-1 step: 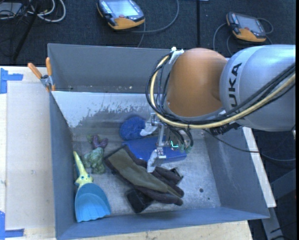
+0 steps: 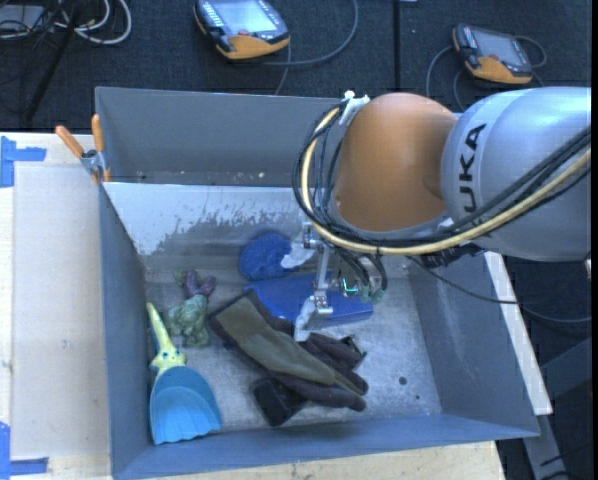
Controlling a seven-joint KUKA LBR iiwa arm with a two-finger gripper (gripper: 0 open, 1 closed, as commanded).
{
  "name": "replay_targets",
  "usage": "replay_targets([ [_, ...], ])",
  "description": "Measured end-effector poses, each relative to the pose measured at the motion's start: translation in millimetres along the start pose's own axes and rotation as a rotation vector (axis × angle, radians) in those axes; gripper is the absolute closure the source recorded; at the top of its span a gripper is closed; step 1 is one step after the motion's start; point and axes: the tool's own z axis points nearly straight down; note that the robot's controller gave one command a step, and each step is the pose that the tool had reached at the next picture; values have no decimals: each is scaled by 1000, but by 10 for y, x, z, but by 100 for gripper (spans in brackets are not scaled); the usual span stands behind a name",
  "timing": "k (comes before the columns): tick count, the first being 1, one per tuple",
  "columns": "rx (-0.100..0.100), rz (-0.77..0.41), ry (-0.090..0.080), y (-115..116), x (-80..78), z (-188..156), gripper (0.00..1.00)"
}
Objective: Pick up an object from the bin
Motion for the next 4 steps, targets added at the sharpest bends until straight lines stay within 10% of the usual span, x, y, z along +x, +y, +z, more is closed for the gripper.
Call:
replay_targets([
  [1, -1, 36, -9, -48, -44, 429, 0],
  [2, -1, -53, -19, 15, -187, 1167, 100],
  [3, -1, -52, -19, 15, -186, 1168, 100],
  [4, 0, -29, -1, 125, -18, -162, 100],
])
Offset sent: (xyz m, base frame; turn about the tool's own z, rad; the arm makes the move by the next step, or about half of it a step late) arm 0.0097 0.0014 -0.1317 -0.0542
